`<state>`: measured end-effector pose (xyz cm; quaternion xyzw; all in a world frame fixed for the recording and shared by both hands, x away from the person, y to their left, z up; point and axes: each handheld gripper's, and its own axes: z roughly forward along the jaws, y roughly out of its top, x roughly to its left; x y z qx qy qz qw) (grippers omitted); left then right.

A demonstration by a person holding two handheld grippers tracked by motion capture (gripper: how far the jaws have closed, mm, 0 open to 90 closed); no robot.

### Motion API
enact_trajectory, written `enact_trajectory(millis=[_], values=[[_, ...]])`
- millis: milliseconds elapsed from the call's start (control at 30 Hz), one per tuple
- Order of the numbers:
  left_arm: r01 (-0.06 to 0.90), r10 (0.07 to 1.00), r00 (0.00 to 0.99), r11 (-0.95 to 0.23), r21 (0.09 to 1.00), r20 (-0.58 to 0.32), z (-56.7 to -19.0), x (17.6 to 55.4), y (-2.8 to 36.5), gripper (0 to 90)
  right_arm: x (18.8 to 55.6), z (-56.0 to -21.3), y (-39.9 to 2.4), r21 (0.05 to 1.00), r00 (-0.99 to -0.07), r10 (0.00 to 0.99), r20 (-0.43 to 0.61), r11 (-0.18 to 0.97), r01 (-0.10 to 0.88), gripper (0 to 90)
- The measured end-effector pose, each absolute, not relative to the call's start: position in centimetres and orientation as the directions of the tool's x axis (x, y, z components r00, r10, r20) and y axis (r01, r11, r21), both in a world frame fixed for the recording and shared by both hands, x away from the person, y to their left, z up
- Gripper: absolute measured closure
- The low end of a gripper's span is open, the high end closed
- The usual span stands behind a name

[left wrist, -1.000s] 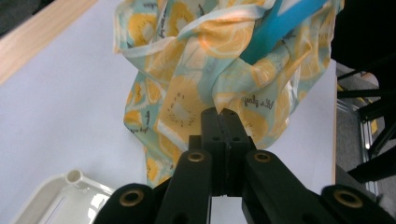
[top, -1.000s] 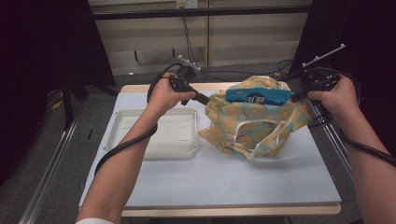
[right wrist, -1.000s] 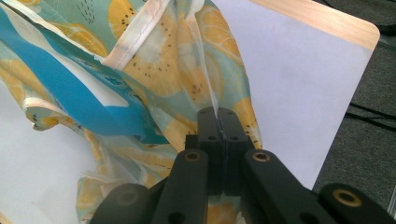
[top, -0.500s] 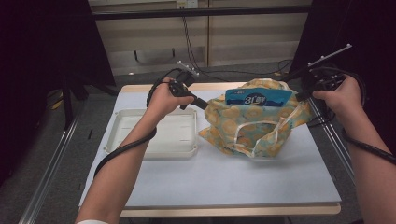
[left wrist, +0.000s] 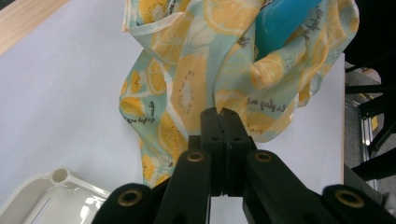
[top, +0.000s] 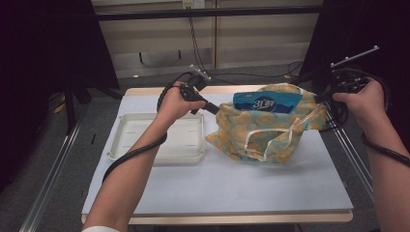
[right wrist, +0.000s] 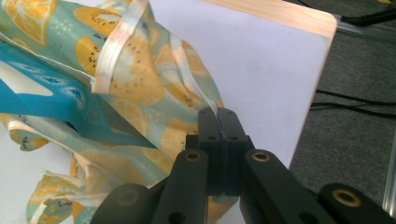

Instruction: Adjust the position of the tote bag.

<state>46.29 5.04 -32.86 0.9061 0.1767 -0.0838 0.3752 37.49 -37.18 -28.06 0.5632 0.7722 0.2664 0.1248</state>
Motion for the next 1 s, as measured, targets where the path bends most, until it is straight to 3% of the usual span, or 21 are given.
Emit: enact_trajectory(millis=[400, 1000], values=[[0.363, 0.253, 0.931, -0.691, 0.625, -0.262, -33.9, 46.6, 4.7, 89.2, 38.7, -29.8, -36.5, 0.537, -0.34, 0.934, 0.109, 0.233, 0.811, 89.7], [0.368, 0.229, 0.928, -0.686, 0.628, -0.295, -35.9, 46.3, 3.5, 89.3, 40.5, -32.3, -35.8, 0.533, -0.318, 0.942, 0.11, 0.214, 0.819, 89.8]])
